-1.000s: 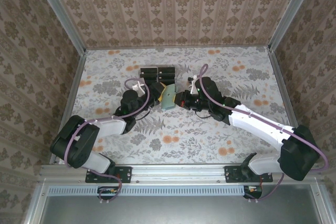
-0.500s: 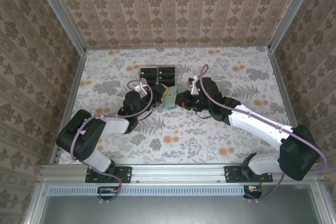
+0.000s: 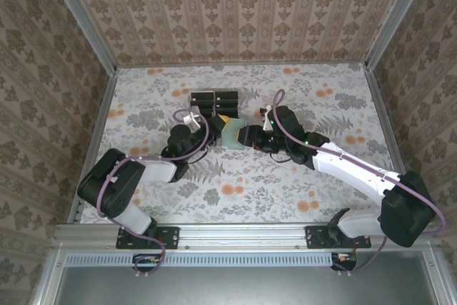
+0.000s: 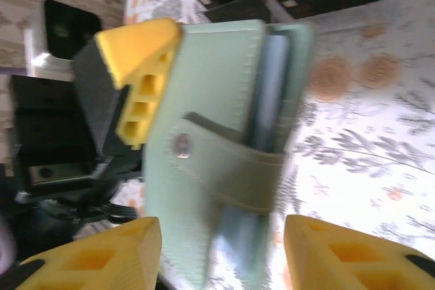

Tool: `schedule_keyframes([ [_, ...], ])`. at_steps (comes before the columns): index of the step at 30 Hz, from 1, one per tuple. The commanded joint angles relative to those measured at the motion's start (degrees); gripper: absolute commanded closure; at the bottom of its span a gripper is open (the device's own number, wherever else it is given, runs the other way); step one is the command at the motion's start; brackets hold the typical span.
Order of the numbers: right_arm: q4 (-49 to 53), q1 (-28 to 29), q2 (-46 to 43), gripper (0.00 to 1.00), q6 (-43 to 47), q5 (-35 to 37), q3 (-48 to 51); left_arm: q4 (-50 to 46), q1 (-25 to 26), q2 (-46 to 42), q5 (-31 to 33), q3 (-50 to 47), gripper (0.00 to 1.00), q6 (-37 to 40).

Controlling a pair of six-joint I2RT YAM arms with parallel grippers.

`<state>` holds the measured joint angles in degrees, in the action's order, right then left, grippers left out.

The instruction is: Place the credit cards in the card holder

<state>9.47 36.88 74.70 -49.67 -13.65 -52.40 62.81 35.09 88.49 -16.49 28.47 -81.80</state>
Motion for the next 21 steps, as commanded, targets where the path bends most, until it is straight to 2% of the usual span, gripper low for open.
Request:
schedule_keyframes([
  [1, 10.2, -0.16, -2.59, 0.46, 5.4, 5.44, -3.99, -6.15, 0.54, -4.96, 0.12, 0.46, 1.0, 7.48],
  [8, 16.36, 2.75, 0.36, 0.39, 9.48, 9.84, -9.72, -21.46, 2.52, -11.84, 3.63, 3.42, 1.0, 18.32],
  [21, 18.52, 9.43, 7.72, 0.38, 11.15, 15.35, -17.13, -28.26, 4.02, -16.06, 8.75, 3.87, 1.0, 21.51],
])
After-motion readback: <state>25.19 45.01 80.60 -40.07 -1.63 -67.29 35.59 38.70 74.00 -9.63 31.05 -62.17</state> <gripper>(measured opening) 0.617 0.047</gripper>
